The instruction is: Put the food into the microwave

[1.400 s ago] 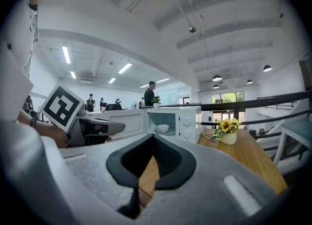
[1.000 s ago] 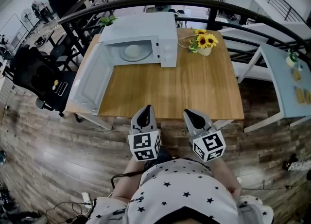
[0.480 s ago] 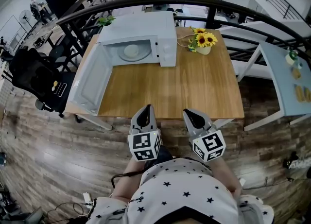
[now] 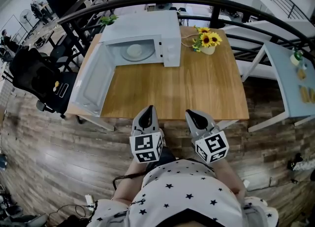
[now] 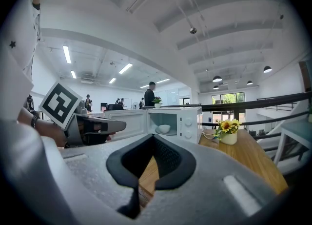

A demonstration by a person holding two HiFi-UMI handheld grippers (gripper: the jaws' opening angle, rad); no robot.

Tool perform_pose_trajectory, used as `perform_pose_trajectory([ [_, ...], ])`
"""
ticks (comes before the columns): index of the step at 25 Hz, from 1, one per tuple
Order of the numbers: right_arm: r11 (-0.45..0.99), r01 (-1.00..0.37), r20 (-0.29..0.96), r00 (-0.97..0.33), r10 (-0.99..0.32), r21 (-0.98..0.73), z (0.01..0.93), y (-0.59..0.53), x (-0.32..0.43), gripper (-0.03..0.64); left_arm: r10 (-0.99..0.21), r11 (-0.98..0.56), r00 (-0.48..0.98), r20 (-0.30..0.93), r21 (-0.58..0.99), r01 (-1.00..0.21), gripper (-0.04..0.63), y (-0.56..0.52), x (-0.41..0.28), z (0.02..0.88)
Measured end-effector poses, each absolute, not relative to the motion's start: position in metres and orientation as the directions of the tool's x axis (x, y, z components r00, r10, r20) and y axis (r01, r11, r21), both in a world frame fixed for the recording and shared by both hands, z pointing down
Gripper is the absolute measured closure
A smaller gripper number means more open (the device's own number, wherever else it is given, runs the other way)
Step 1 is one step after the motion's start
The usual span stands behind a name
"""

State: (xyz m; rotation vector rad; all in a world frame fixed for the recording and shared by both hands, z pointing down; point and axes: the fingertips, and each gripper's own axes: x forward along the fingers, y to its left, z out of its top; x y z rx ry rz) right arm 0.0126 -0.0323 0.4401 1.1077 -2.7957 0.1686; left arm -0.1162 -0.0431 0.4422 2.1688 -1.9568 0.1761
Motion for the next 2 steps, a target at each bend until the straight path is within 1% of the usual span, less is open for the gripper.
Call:
perform_pose_trajectory([
  [2, 0.725, -0.687, 0.160, -0.723, -0.673, -0.054, 0.4394, -0.0327, 0.0108, 0.611, -0.967, -0.096, 0.111, 0.230, 0.078, -0.992, 0.592, -0.0433, -0.1174, 0.4419],
])
